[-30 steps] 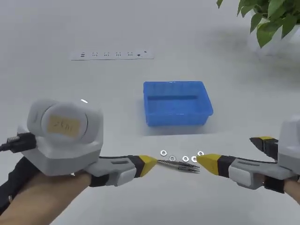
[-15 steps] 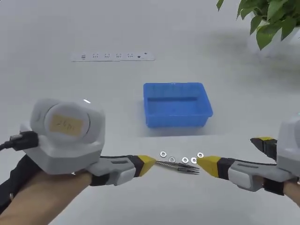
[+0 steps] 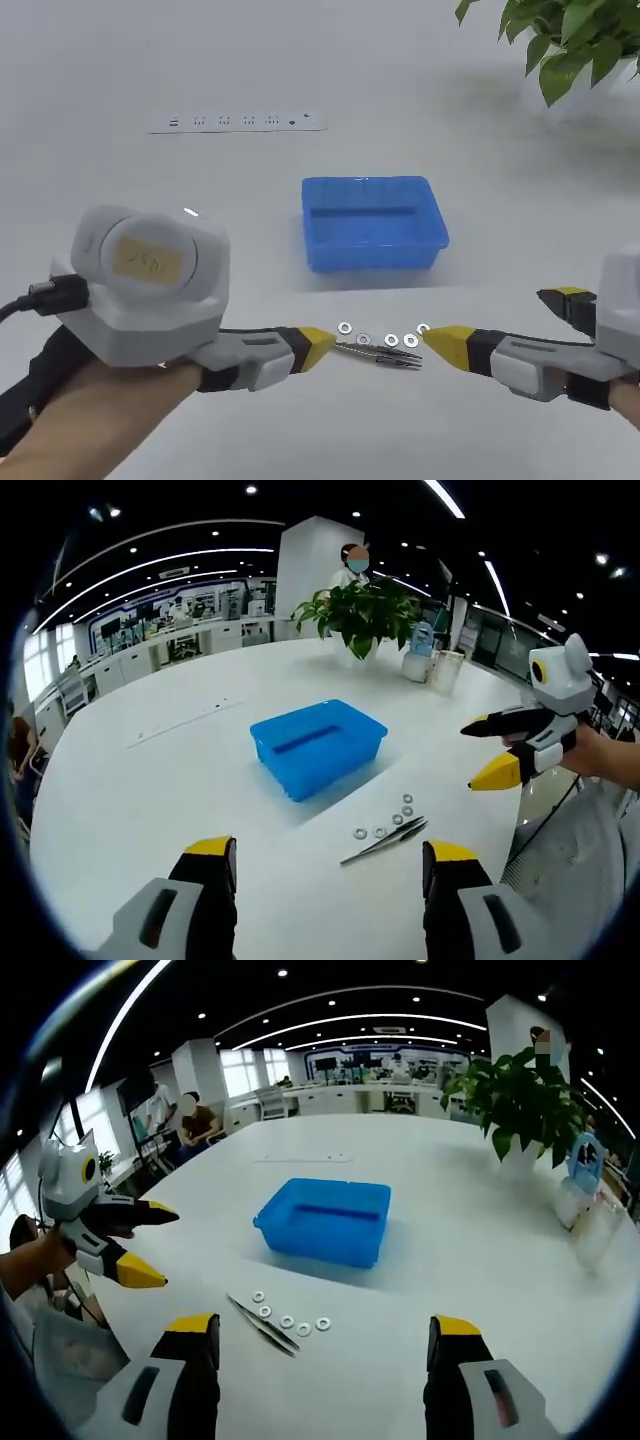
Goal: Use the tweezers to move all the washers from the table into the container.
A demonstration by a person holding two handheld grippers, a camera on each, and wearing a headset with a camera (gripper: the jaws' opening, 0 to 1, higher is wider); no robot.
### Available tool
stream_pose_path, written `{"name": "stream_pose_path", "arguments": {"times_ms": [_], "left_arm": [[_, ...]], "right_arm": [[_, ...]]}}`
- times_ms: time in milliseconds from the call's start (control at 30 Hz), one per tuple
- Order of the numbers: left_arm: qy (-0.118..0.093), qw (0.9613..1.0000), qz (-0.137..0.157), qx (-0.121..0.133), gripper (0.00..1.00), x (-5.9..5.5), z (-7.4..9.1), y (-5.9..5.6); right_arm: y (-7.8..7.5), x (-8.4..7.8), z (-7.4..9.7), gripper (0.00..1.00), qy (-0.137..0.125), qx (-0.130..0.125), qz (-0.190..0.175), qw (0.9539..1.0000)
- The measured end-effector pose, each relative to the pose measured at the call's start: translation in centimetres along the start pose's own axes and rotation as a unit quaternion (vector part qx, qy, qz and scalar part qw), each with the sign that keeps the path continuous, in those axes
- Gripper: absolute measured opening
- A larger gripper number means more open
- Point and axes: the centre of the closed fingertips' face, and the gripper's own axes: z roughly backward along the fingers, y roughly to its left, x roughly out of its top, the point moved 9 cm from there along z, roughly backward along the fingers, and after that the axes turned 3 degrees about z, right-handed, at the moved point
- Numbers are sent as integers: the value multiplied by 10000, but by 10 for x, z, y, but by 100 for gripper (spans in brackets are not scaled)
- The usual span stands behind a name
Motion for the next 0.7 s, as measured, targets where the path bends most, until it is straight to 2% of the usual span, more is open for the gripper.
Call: {"name": "stream_pose_path", "arguments": {"times_ms": [267, 367, 400, 467, 500, 567, 600, 633, 667, 700], "left_arm": [[182, 9983, -511, -206, 61, -3, -15, -2], [279, 9959, -739, -441, 52, -2, -21, -4], [318, 9944, -835, -564, 46, -2, -22, -6], [294, 9932, -926, -641, 36, -1, -27, -6], [333, 9910, -1021, -803, 32, -1, -30, -8], [388, 9887, -1133, -897, 28, -3, -36, -9], [515, 9831, -1338, -1135, 27, -7, -42, -10], [718, 9819, -1375, -1088, 26, -11, -45, -8], [780, 9787, -1603, -1014, 25, -14, -49, -7], [821, 9745, -1781, -1093, 22, -16, -52, -7]], "right_arm": [[0, -3, -1, 84, 29, 3, -85, 10000], [-1, -4, -2, 83, 79, 17, -56, 10000], [-1, -4, -2, 83, 84, 26, -58, 9999], [-1, -3, -2, 83, 67, 33, -71, 9999], [-1, -3, -2, 83, 66, 42, -73, 9999], [-1, -3, -2, 83, 87, 53, -55, 9999], [-1, -3, -2, 83, 89, 60, -40, 9999], [-1, -3, -2, 83, 100, 77, -43, 9999], [-1, -3, -3, 83, 117, 103, -43, 9999], [-1, -2, -3, 83, 117, 107, -39, 9999]]}}
